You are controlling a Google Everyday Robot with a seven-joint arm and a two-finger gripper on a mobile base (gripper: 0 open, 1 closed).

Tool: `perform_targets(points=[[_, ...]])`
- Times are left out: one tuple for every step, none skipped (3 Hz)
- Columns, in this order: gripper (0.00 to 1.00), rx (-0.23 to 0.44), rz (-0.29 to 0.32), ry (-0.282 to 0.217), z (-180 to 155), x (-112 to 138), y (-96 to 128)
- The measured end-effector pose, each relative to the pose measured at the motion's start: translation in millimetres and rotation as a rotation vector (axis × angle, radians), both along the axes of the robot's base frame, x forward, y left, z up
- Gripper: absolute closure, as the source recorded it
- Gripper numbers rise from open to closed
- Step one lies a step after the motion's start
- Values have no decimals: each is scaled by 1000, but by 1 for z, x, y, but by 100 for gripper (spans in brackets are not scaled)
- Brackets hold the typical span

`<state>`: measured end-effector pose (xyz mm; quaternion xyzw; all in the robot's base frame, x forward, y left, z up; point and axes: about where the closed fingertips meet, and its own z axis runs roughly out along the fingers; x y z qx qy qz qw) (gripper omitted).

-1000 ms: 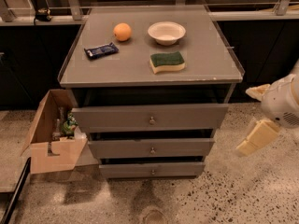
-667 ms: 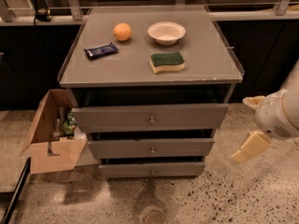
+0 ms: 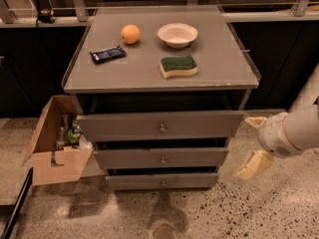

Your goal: Open bottom drawer

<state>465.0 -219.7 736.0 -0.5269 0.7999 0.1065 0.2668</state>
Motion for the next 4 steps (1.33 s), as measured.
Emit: perform_targets(points=[[3,0,0,0,0,0,0],[26,0,0,0,0,0,0],[57,3,1,4,-3,0,1],[80,13,3,14,-11,2,3]])
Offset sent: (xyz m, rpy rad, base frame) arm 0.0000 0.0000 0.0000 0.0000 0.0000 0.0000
